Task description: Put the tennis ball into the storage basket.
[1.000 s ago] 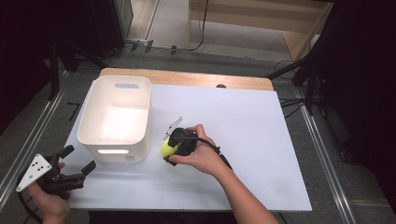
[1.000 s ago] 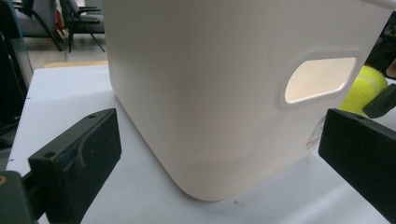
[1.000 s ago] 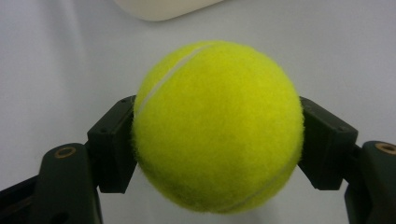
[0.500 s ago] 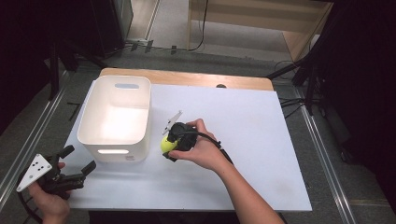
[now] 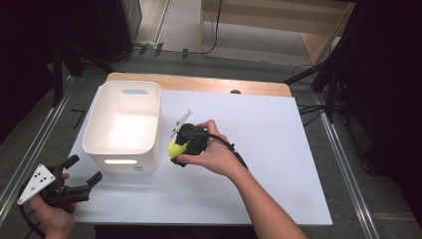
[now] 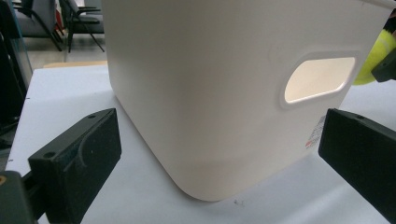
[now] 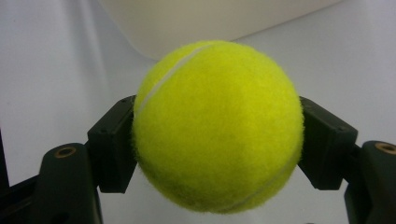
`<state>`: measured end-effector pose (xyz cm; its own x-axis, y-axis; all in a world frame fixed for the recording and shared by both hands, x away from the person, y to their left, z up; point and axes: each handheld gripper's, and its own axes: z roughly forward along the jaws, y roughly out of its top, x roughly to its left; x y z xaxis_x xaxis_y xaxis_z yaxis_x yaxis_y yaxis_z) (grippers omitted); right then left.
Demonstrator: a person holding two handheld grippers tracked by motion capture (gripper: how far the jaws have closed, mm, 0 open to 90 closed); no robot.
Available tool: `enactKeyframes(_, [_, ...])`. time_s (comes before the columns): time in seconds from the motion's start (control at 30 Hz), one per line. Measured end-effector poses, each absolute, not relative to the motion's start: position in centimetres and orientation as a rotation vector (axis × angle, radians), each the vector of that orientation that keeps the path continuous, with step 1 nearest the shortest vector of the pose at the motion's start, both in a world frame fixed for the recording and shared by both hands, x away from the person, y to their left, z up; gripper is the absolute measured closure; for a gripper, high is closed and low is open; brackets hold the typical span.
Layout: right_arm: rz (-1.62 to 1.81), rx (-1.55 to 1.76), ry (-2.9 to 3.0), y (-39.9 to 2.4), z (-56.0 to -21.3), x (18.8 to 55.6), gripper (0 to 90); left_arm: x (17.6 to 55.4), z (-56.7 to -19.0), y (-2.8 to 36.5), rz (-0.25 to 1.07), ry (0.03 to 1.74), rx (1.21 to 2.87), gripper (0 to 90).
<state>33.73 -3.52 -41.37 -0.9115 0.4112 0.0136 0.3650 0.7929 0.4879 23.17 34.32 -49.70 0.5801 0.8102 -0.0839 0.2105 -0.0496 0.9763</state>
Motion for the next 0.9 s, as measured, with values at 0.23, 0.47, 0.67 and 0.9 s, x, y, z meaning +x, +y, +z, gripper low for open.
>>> enactKeyframes(0.23, [0.779,0.599,2.891,-3.1,-40.1,34.1,23.5,23.2,-49.7,34.3,0.608,0.881,1.582,0.0])
enactKeyframes(0.47, [0.793,0.585,2.909,-2.8,-39.0,34.4,23.5,23.2,-49.7,34.3,0.608,0.881,1.583,0.0])
enactKeyframes(0.67, [0.782,0.58,2.907,-2.5,-38.1,34.5,23.5,23.2,-49.7,34.3,0.608,0.881,1.584,0.0])
enactKeyframes(0.9, [0.786,0.57,2.909,-2.1,-37.2,34.8,23.5,23.2,-49.7,34.3,0.609,0.881,1.583,0.0])
